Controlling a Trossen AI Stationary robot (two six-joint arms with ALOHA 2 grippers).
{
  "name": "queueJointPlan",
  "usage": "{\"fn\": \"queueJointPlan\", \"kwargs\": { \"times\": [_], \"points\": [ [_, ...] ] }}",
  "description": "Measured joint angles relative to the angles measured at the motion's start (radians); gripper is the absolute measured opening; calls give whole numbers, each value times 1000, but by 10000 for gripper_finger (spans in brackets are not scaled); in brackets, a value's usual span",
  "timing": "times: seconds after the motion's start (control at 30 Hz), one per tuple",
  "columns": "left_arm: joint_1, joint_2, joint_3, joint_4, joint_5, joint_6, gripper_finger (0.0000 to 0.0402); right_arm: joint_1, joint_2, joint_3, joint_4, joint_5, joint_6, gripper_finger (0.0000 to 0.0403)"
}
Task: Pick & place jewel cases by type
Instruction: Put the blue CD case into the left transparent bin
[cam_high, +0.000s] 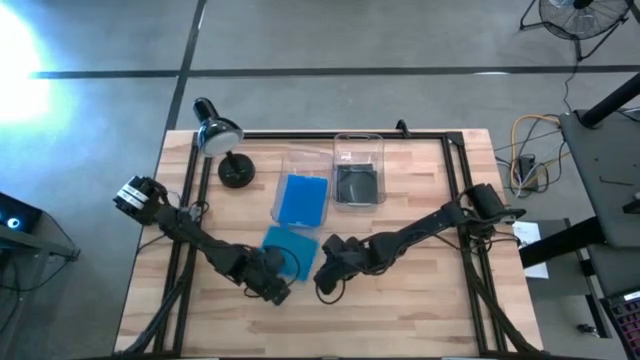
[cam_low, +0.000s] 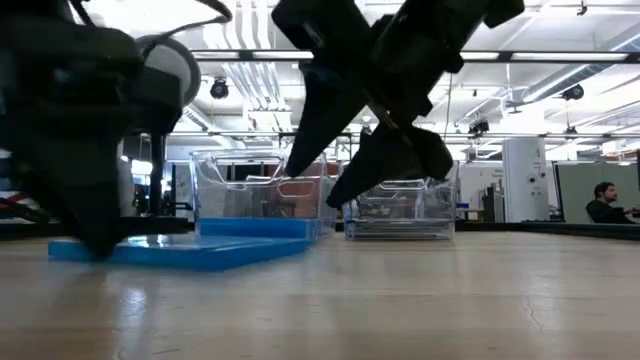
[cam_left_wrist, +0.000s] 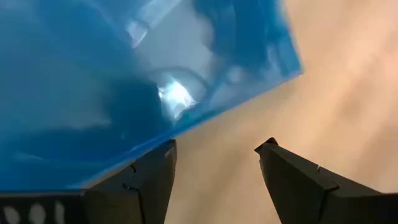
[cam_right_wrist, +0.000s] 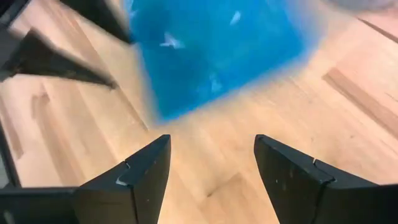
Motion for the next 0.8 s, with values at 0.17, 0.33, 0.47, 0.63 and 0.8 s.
{"fn": "queueJointPlan", "kwargs": {
  "times": [0.17,0.33,0.47,0.63,0.8],
  "points": [
    [4,-61,14,-115,-140,-27,214,-3,23,-1,70,16,-76,226],
    [2,-70,10,-225,-135,-83,213,0,36,3,92,11,-116,226],
    [-2,-92,12,-234,-269,-141,213,-2,35,3,93,11,-129,226],
    [7,-57,8,-227,-387,-158,213,-1,34,3,93,7,-126,226],
    [3,7,-5,-157,-326,-157,213,-2,34,3,88,3,-126,226]
  ]
}}
